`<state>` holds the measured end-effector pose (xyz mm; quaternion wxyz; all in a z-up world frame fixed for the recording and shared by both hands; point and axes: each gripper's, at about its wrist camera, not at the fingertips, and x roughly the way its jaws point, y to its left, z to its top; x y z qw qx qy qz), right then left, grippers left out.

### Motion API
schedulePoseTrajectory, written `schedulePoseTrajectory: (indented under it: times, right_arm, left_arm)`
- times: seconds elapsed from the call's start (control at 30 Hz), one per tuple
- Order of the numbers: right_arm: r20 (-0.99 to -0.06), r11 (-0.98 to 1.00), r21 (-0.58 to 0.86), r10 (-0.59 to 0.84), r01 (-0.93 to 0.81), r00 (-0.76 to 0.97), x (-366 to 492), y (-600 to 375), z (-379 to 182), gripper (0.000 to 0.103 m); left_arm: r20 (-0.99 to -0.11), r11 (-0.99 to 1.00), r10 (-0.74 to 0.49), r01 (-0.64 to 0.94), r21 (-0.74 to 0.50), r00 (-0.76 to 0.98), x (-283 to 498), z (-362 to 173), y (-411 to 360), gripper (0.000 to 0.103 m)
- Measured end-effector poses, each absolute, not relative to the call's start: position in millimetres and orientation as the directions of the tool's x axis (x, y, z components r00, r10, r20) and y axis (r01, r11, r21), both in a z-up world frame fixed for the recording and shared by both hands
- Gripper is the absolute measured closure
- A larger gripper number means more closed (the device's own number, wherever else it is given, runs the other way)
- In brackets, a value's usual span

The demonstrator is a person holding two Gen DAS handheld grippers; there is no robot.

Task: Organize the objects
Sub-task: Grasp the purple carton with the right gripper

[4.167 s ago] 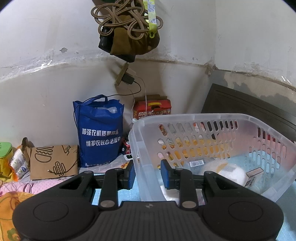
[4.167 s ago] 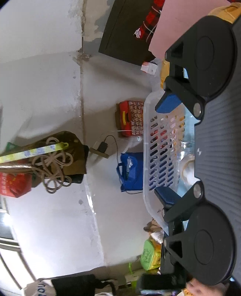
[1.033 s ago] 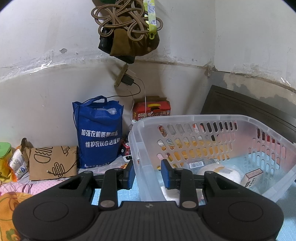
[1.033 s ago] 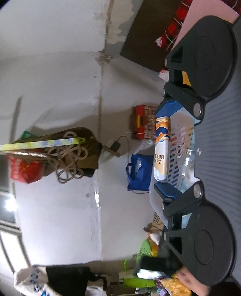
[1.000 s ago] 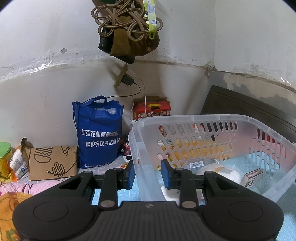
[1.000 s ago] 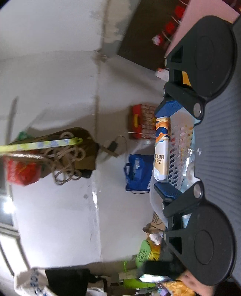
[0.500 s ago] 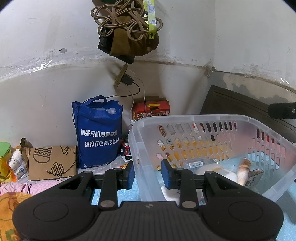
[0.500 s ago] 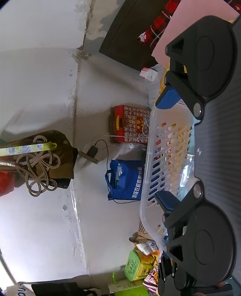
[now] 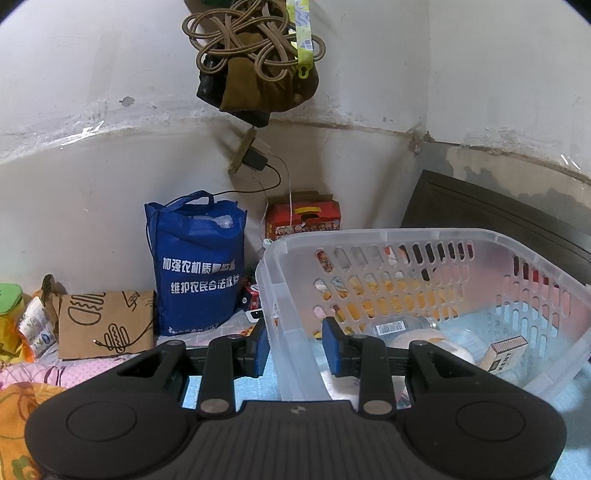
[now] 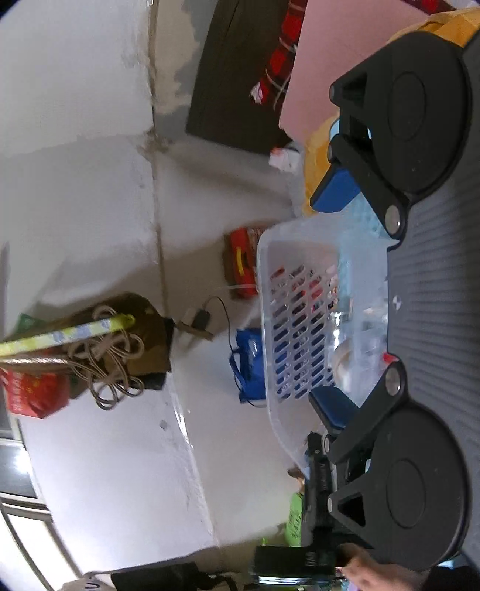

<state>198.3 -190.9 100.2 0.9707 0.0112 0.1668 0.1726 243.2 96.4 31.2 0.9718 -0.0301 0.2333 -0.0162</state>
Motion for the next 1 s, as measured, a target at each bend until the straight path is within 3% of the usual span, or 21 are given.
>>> schedulePoseTrajectory:
  times: [0.3, 0.63, 1.0]
  right_arm:
    - [-0.37, 0.898, 0.043, 0.421, -0.437, 0.828, 134, -157, 36, 0.0]
    - [-0.401, 0.823, 0.132, 0.555, -0.553, 0.729, 99, -130, -5, 0.0]
    - [-0.402, 0.822, 0.075, 0.543, -0.564, 0.738, 90, -86, -23, 0.018]
  left_arm:
    - [-0.452, 0.997, -0.049, 0.019, -0.07, 0.89, 245, 31, 99, 0.068]
    - [-0.45, 0.997, -0.047, 0.018, -0.069, 0.892, 245, 31, 100, 0.068]
    - [-0.448, 0.997, -0.051, 0.021, -0.071, 0.893, 245, 31, 101, 0.068]
